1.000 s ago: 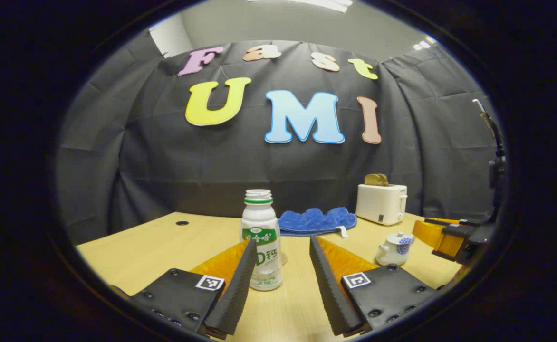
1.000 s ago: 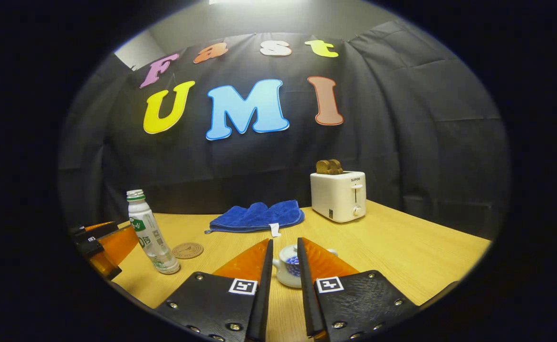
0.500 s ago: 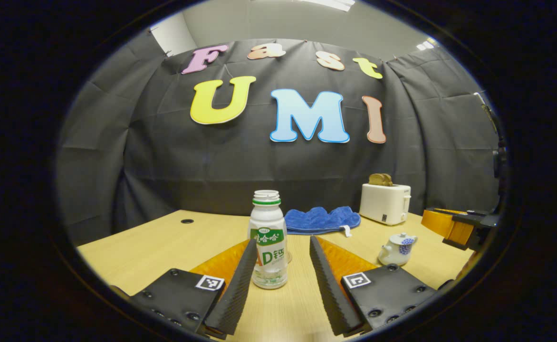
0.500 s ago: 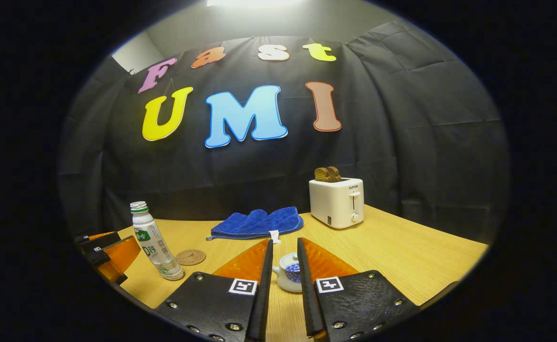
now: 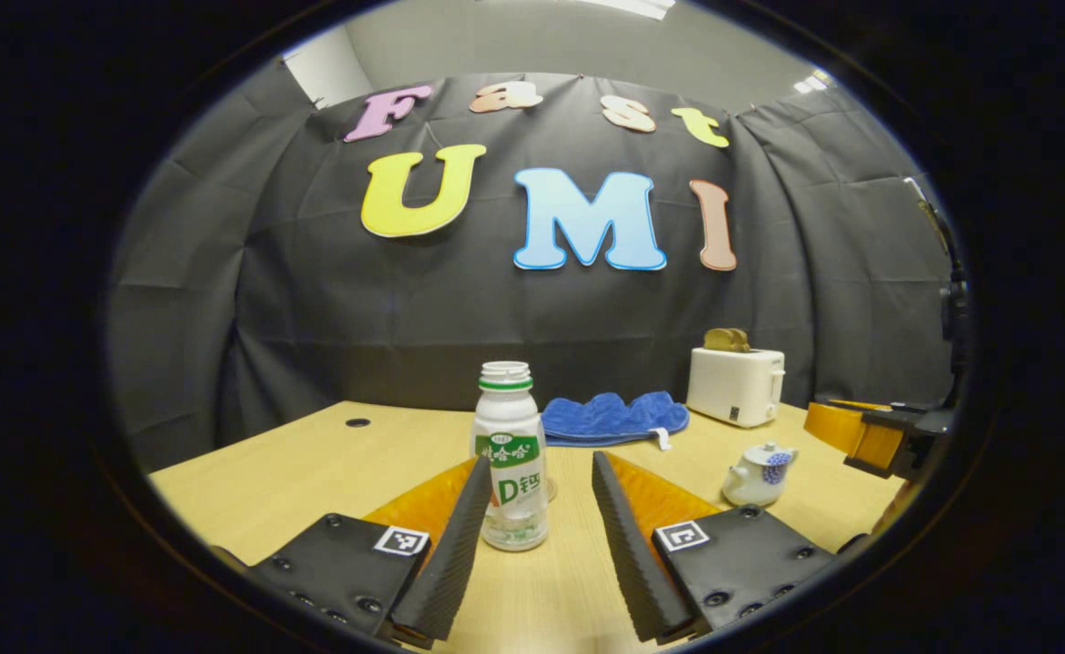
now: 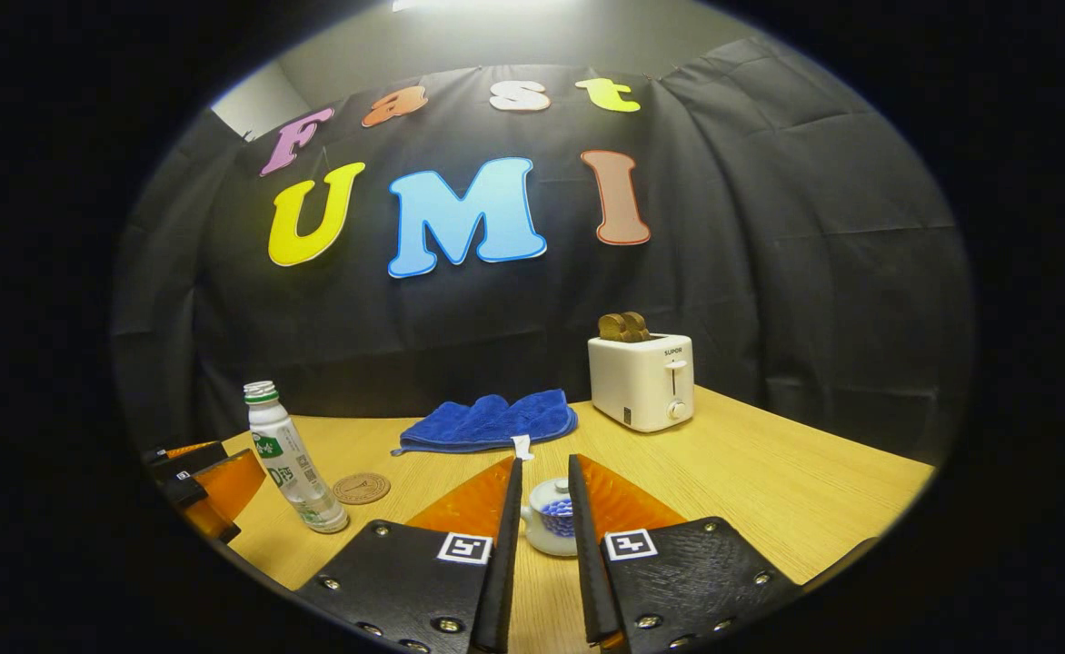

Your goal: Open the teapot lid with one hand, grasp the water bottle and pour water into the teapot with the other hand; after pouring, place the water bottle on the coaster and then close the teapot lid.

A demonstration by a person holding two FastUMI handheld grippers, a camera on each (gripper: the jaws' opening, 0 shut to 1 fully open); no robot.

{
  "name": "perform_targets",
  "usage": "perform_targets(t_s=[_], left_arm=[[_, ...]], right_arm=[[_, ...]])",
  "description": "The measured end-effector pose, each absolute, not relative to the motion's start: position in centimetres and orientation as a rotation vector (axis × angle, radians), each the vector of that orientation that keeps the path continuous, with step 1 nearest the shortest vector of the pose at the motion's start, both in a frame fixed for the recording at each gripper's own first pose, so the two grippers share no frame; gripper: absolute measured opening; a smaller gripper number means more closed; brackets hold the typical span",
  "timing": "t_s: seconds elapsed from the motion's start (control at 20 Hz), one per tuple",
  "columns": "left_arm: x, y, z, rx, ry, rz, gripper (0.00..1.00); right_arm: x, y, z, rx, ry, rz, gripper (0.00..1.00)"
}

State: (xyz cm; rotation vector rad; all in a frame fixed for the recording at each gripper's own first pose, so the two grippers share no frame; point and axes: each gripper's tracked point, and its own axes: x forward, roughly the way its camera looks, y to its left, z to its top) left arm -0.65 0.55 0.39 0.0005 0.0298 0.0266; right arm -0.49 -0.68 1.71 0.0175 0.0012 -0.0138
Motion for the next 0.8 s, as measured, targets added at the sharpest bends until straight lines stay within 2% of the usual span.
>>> perform_targets(t_s=[0.25,0.4,0.45,0.65,0.7,0.8], left_arm=[[-0.4,0.6,-0.3,-0.006,0.042,0.026,0.83],[-0.3,0.8,-0.6,-0.007,0.049,0.028,0.69],[-0.3,0.8,-0.6,-0.009,0.05,0.029,0.83],[-0.4,0.8,-1.0,-0.016,0.056,0.027,0.83],[-0.3,0.9,-1.1,-0.016,0.058,0.027,0.76],[-0.1,0.9,-1.1,-0.019,0.06,0.027,0.76]], right_arm=[[-0.2,-0.7,1.4,0.019,0.014,-0.013,0.31],[0.2,-0.8,1.2,0.027,0.024,-0.016,0.31],[0.3,-0.9,0.9,0.03,0.028,-0.016,0.31],[0.9,-1.1,0.1,0.025,0.056,-0.019,0.31],[1.1,-1.1,0.0,0.02,0.059,-0.019,0.31],[1.6,-1.4,-0.1,-0.006,0.061,-0.025,0.31]])
